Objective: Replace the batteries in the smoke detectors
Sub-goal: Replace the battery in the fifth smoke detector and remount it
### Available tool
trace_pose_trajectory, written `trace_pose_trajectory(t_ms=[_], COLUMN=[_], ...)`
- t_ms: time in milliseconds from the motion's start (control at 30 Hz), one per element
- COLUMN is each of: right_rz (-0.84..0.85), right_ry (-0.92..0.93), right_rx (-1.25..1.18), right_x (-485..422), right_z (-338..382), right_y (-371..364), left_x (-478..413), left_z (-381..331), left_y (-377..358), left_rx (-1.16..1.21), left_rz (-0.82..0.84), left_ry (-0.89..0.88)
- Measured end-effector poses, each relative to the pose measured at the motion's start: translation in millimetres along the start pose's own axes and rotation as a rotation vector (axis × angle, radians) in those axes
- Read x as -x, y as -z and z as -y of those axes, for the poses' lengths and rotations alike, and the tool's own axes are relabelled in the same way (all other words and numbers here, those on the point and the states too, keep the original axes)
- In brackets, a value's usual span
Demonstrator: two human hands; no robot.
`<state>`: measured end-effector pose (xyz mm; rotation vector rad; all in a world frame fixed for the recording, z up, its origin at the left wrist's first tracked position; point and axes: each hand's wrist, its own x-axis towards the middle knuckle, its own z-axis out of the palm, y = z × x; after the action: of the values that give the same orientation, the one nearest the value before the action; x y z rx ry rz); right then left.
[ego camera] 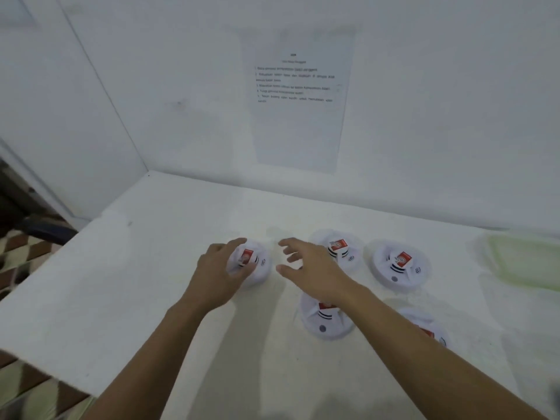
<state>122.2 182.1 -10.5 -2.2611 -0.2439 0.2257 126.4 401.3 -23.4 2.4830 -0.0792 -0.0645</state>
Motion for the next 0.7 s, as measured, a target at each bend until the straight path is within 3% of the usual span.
trace_pose_trajectory(t_ms=[167, 333, 500, 600, 700], right_rz=[0.131, 0.099, 0.017, -0.118, -0.177], right_ry=[-0.115, -0.152, -0.208, -0.246, -0.169], right_rx=[0.082, 0.008, -0.221, -0.485, -0.755], right_x=[-31, -40, -35, -24, -1], right_z=[5, 3, -1, -1, 0], right_y=[-16, -30, -24, -8, 13], left_x=[-6, -5, -3, 0, 7], left_z=[11, 7, -2, -15, -38], left_y=[-10, -10, -8, -1, 6], left_rx=[-0.033, -0.07, 0.019, 0.087, 0.188], left_rz=[0.092, 0.103, 0.088, 0.073, 0.075], left_ry=[0.091, 0.04, -0.038, -0.097, -0.196])
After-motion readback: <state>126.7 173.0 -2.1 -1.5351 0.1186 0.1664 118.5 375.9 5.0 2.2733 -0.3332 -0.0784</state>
